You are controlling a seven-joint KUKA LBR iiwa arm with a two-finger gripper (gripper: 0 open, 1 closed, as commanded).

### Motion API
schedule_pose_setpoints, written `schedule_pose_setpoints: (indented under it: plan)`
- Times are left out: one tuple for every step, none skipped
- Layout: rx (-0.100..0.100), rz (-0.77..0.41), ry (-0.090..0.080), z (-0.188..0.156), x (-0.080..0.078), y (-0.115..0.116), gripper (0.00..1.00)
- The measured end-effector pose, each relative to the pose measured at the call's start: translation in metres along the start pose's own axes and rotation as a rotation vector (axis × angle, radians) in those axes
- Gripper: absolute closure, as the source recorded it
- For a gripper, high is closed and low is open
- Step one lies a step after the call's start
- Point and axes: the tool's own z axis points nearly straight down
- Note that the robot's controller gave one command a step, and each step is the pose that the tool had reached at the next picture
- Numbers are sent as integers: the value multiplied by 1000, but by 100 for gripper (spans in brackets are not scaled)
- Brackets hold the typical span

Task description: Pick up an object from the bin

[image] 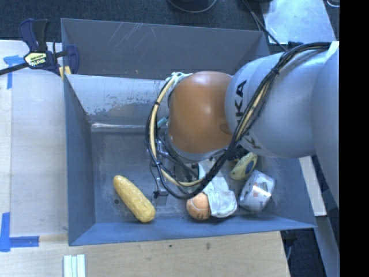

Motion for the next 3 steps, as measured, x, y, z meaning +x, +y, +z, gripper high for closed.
schedule_pose_setpoints:
  plan:
    - [-2,3,-8,-5,-2,0,0]
    - [-2,-60,-9,34,7,4,0]
    - [-1,-60,-6,69,10,16,0]
